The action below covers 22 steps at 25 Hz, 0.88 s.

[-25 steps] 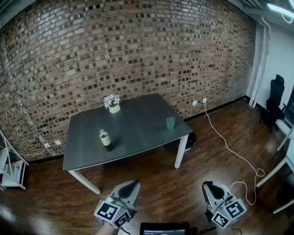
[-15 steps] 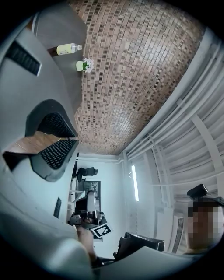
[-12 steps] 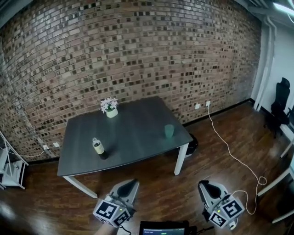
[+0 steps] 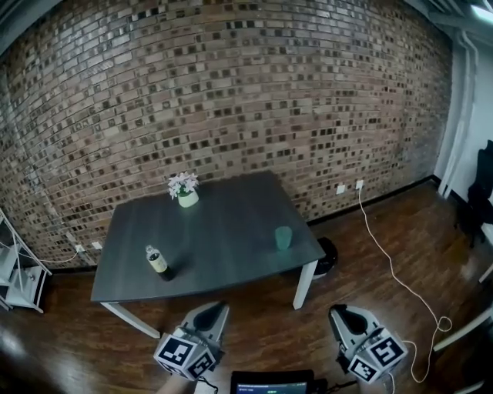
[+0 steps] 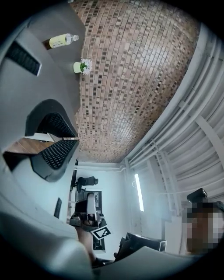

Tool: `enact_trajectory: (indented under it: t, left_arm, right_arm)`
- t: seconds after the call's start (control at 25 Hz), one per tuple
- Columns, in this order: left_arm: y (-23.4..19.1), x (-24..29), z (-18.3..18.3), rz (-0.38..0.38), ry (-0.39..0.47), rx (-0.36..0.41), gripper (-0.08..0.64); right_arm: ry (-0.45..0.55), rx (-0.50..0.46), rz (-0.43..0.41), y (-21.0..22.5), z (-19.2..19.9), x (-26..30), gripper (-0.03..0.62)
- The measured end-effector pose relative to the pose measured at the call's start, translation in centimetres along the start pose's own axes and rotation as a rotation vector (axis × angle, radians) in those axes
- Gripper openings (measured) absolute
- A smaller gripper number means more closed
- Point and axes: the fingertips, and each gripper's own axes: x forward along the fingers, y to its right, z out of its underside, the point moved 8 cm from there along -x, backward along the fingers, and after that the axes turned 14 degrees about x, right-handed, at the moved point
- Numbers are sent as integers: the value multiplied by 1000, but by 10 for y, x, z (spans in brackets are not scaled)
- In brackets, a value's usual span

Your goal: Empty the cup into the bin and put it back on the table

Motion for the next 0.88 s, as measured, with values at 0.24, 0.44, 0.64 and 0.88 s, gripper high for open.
enact_trajectory:
  t: [0.24,0.44,0.64,0.88]
  left_arm:
    - [-8,31,0,-19,-24,8,11]
    - [-21,62,6,-15,-24,10,11]
    - [-43,94,7,2,-8,16,11]
    - [-79,129,6,7,4,19,11]
  right_arm:
    - [-7,9,-29,31,-16,26,58]
    - [-14,5,-32,55,-21,51,58]
    - [-22,-9,-23,72,-29,80,58]
    - [-22,-10,-2,87,-45,120,58]
